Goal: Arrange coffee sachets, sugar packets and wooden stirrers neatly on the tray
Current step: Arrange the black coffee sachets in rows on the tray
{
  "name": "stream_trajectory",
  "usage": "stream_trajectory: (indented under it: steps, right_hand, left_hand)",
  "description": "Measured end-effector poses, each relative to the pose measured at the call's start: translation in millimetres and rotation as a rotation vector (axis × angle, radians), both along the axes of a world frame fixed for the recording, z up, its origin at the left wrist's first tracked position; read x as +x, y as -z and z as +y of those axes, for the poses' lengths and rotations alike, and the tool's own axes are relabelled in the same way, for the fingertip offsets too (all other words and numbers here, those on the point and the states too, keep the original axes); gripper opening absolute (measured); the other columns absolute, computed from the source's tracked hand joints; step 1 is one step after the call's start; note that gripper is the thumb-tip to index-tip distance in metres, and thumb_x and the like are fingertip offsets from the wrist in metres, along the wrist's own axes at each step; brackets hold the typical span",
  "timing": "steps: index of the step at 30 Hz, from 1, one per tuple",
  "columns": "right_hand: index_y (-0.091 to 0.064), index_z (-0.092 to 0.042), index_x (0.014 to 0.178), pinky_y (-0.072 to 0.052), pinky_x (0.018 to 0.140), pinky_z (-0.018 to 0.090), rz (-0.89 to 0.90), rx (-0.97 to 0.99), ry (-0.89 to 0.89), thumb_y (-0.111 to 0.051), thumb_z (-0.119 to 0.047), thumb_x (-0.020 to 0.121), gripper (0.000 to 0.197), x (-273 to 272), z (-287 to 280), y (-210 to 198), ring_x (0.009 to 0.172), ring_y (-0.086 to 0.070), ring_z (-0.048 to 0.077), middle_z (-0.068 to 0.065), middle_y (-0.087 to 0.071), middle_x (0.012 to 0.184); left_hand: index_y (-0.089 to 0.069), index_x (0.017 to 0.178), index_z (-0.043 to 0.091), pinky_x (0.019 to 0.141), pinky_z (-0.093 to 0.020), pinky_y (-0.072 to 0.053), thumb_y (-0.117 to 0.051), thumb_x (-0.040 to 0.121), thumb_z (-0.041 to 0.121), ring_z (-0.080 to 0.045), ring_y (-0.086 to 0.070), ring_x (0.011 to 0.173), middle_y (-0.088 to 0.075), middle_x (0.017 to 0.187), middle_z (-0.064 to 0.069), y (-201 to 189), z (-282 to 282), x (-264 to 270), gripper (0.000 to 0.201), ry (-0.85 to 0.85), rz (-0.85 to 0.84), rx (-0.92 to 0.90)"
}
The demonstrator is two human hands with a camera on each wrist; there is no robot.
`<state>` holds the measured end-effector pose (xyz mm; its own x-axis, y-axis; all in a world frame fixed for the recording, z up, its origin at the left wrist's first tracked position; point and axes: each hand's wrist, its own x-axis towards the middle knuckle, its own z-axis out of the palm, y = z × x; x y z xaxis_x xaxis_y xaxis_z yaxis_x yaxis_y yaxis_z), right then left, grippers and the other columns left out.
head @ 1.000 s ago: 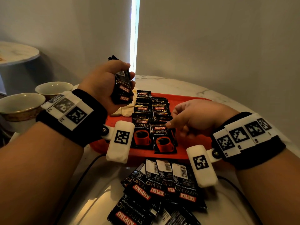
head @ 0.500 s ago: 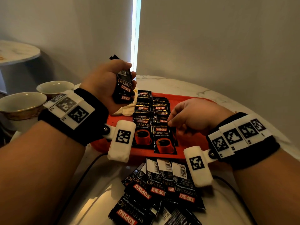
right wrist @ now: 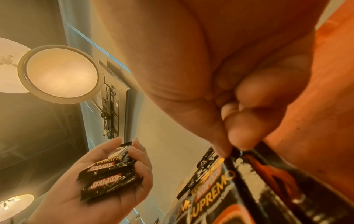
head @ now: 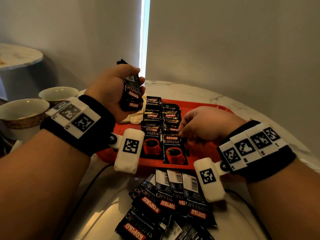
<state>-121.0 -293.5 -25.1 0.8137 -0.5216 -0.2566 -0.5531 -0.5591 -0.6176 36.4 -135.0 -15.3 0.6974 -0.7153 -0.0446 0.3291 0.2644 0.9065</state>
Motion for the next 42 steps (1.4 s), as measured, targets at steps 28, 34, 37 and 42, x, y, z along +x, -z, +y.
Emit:
stream_trajectory:
  steps: [28, 34, 37, 42]
  right_hand:
    - [-0.065, -0.006, 0.095, -0.052, 0.058, 0.032, 0.005, 0.137, 0.039, -0.063, -0.016, 0.096, 0.009, -15, 3, -24, 0.063, -0.066, 0.024, 0.01, -0.063, 0.068]
    - [-0.069, -0.002, 0.106, -0.053, 0.063, 0.033, 0.122, 0.28, -0.019, -0.057, -0.022, 0.1, 0.024, -13, 13, -22, 0.062, -0.054, 0.021, 0.01, -0.059, 0.075]
    - [-0.07, 0.0, 0.11, -0.055, 0.064, 0.034, 0.127, 0.272, -0.032, -0.058, -0.022, 0.099, 0.027, -11, 12, -19, 0.064, -0.057, 0.021, 0.012, -0.061, 0.079]
    - [-0.069, 0.003, 0.109, -0.05, 0.063, 0.032, 0.124, 0.299, -0.028, -0.058, -0.02, 0.099, 0.027, -8, 15, -16, 0.067, -0.052, 0.022, 0.016, -0.057, 0.087]
  left_hand:
    - [-0.057, 0.132, 0.014, 0.06, -0.038, -0.058, -0.067, 0.082, 0.023, -0.018, -0.068, 0.067, -0.068, 0.081, -0.004, -17, 19, -15, 0.052, 0.187, -0.184, 0.464]
    - [-0.057, 0.126, 0.014, 0.081, -0.046, -0.052, -0.06, 0.093, 0.026, -0.017, -0.063, 0.074, -0.064, 0.086, -0.002, -14, 12, -21, 0.035, 0.214, -0.132, 0.456]
    - [-0.06, 0.123, 0.012, 0.091, -0.051, -0.051, -0.06, 0.093, 0.027, -0.019, -0.063, 0.08, -0.064, 0.089, -0.004, -14, 11, -23, 0.033, 0.177, -0.137, 0.463]
    - [-0.061, 0.113, 0.015, 0.082, -0.048, -0.055, -0.061, 0.092, 0.027, -0.017, -0.065, 0.077, -0.065, 0.087, -0.001, -13, 10, -21, 0.024, 0.159, -0.093, 0.424]
